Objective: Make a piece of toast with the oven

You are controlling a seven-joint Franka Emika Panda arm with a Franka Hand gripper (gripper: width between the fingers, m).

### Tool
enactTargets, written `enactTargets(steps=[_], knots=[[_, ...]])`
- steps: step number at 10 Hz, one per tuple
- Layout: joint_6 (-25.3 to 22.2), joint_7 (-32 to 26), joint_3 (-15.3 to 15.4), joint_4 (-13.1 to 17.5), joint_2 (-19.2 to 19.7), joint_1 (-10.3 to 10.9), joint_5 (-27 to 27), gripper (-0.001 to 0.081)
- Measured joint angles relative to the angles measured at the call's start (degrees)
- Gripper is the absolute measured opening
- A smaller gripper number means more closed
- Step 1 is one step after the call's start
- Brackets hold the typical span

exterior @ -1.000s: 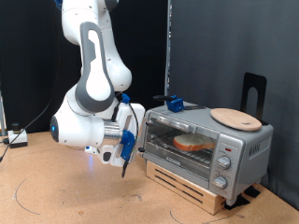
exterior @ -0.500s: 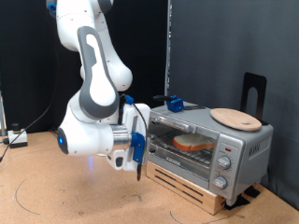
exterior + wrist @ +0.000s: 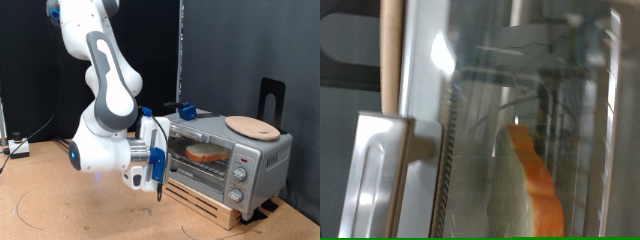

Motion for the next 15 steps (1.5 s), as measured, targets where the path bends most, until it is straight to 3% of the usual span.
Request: enactTargets(steps=[2,5,8,10,12,15], knots=[[0.7,-4.6,0.4,3.9,4.8,2.2,-1.8,0.0809],[10.8,-8.0,0.7,6.9,7.3,6.1,-0.4,0.0809],[9.0,-9.9,0.5,7.0,7.9,5.9,-0.5,0.0809],[14.8,-13.7,0.5,8.8,11.1,7.2,0.5,0.0809],[16.9,-11.6,0.3,12.3,15.0,8.9,1.3,0.0809],[12.9,2.6,-2.3,20.5,20.7,13.4,-2.7,0.0809]])
